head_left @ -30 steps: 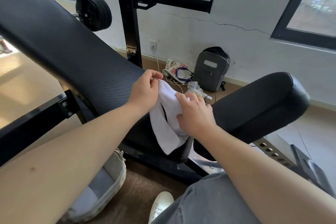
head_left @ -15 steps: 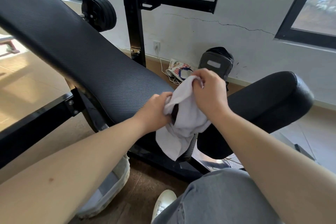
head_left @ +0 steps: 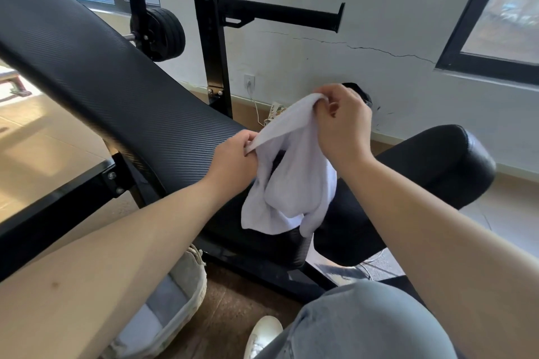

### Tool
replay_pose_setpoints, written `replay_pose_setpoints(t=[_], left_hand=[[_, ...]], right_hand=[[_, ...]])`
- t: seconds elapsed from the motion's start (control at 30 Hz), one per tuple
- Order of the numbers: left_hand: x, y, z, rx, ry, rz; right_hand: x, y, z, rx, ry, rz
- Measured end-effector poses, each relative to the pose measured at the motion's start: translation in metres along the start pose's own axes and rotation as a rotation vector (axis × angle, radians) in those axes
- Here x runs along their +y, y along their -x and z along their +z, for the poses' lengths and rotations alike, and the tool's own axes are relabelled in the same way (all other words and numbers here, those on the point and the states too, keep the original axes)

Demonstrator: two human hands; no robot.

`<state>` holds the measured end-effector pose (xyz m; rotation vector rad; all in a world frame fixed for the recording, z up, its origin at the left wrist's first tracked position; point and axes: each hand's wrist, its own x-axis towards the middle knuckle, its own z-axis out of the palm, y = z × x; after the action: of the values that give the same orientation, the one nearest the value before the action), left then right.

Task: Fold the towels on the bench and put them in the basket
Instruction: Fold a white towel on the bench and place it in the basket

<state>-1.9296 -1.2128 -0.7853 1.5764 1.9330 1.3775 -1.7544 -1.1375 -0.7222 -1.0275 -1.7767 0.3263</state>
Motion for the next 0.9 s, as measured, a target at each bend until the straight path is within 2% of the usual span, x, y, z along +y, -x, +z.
replay_pose_setpoints(t=[0.1,0.13,0.23,0.33,0.5,0.6,0.67,0.77,0.9], left_hand=[[0.003,0.001,0.002,0.051,0.051,0.04],[0.005,0.002,0.002,0.057,0.067,0.028],[0.008,0.002,0.003,0.05,0.094,-0.049],[0.009,0.001,0.004,-0.039,0.078,-0.11],[0.008,0.005,0.009,-0.291,0.041,-0.036],[0.014,0.006,0.013,-0.345,0.054,0.052],[0.019,0.005,0.014,-0.342,0.075,0.047],[0.021,0.006,0.016,-0.3,0.067,-0.083],[0.018,0.003,0.017,-0.198,-0.078,-0.069]], right_hand=[[-0.003,-0.008,0.0,-0.293,0.188,-0.012],[-0.002,-0.007,0.0,-0.317,0.186,0.001],[-0.001,-0.004,-0.004,-0.185,0.071,0.04],[-0.005,-0.004,-0.006,-0.107,-0.003,0.045],[-0.024,-0.011,-0.014,-0.043,-0.226,0.14],[-0.036,-0.022,-0.023,-0.006,-0.29,0.15],[-0.038,-0.027,-0.022,-0.064,-0.257,0.139],[-0.029,-0.021,-0.013,-0.237,-0.104,0.114],[-0.01,-0.003,-0.003,-0.462,0.058,0.121]])
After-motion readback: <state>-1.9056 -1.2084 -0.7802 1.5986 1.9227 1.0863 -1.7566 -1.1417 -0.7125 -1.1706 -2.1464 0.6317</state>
